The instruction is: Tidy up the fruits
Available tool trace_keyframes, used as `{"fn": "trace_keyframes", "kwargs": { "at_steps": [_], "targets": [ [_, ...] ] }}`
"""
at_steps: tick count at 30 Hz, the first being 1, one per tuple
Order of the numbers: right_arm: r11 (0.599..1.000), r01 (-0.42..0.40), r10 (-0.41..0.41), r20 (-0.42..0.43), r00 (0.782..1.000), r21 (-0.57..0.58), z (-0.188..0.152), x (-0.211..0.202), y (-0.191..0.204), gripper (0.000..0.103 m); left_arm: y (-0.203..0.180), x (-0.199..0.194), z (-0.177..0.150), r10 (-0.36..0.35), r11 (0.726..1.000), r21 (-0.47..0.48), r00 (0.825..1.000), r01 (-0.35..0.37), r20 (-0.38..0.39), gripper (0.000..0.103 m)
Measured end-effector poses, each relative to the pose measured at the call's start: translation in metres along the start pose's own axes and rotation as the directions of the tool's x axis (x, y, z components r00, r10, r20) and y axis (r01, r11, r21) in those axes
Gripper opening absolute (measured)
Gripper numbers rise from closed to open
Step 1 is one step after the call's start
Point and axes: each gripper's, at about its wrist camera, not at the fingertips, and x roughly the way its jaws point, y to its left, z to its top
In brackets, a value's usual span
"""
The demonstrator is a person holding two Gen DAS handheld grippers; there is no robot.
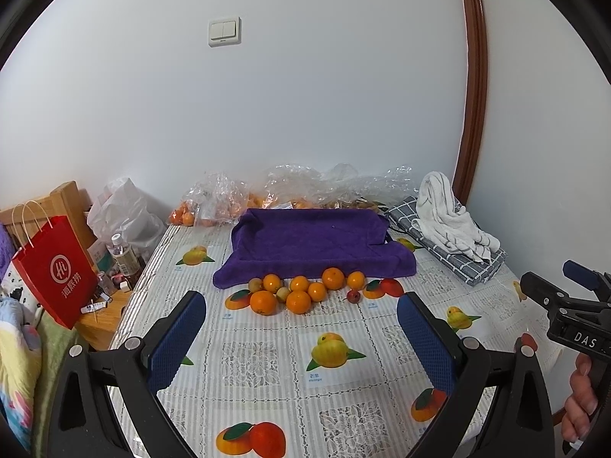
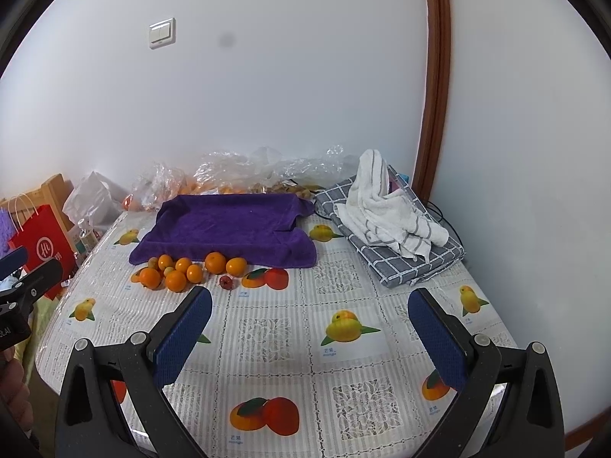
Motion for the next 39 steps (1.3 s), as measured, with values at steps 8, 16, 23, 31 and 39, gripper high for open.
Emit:
{"fn": "trace_keyframes", "kwargs": {
  "at_steps": [8, 16, 23, 31, 39],
  "targets": [
    [1.000, -0.003, 0.003, 0.001, 1.000, 0.000, -0.0004, -0.0010, 0.0004, 0.101, -0.0006, -0.0003, -0.0008, -0.001, 1.000, 0.001, 1.000, 0.001, 0.001, 0.101],
    [1.000, -0.002, 0.002, 0.010, 1.000, -0.001, 0.0001, -0.0031, 0.0015, 0.101, -0.0007, -0.0005, -0.0008, 0.000, 1.000, 0.002, 1.000, 0.000, 0.002, 0.101],
    [1.000, -0.002, 0.002, 0.011, 1.000, -0.001, -0.0004, -0.0034, 0.0015, 0.101, 0.0007, -0.0017, -0.0005, -0.002, 1.000, 0.001, 1.000, 0.001, 0.004, 0.101],
    [1.000, -0.002, 0.002, 0.014, 1.000, -0.001, -0.0011, -0.0044, 0.0017, 0.101, 0.0008, -0.0024, -0.0015, -0.003, 1.000, 0.002, 1.000, 0.003, 0.006, 0.101],
    [1.000, -0.003, 0.004, 0.016, 1.000, -0.004, -0.0016, -0.0050, 0.0030, 0.101, 0.0022, -0.0030, -0.0007, -0.002, 1.000, 0.002, 1.000, 0.002, 0.007, 0.101]
  ]
}}
